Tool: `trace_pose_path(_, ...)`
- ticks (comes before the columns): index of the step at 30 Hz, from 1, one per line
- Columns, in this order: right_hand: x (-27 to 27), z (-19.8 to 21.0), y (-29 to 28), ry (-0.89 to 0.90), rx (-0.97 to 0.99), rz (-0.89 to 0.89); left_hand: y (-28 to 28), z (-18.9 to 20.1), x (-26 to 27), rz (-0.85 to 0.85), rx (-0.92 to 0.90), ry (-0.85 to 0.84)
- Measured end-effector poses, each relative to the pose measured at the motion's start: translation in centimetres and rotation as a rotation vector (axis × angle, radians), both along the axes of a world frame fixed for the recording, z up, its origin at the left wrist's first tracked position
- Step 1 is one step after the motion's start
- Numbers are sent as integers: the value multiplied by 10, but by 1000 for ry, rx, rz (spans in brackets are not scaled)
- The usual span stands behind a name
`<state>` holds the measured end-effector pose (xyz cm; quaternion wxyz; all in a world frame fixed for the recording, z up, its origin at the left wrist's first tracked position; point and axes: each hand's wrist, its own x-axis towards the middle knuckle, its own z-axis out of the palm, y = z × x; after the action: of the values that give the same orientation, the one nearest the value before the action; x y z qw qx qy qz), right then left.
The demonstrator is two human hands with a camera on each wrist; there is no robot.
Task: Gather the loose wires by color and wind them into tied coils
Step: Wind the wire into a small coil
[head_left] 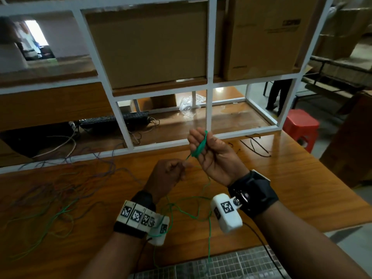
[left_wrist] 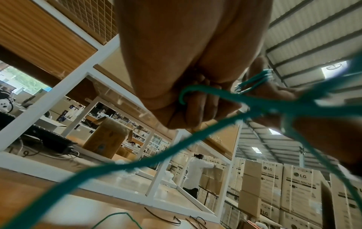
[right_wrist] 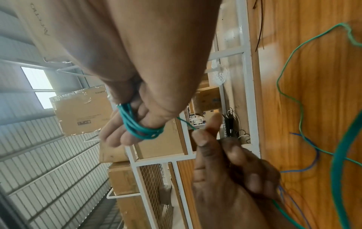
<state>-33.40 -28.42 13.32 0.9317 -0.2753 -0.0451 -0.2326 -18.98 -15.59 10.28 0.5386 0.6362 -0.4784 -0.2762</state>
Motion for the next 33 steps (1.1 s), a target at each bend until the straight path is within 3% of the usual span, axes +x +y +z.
trace_pose_path(5, 14, 0, -12, 14, -17, -221, 11, -12, -16, 45, 112, -43)
trace_pose_path(8, 22, -16, -16, 187, -223, -385, 17, -11, -18, 78, 132, -20)
trace_pose_path(11, 27, -38, -18, 516, -689, -637, 22, -13, -10, 116, 184, 16)
trace_pose_path(13, 27, -46, -18, 694, -1045, -709, 27, -11, -2, 114, 223, 23)
trace_pose_path(16, 22, -49, -16, 889, -1553, -611, 32, -2, 6, 101, 220, 134)
trace_pose_path(18, 19, -47, -14, 950, -1737, -507, 34, 7, 12, 122, 193, 210)
trace_pose_path(21, 13, -36, -11, 979, -1827, -342, 36, 20, 20, 35, 192, 158)
trace_pose_path(26, 5, -27, -19, 923, -1796, -94, 31, 32, 26, -51, 188, -187)
trace_pose_path(29, 0, -25, -21, 915, -1669, 80, 26, 40, 26, -35, 169, -355)
trace_pose_path(33, -8, -17, -9, 751, -1268, 248, 15, 49, 32, -37, 108, -433)
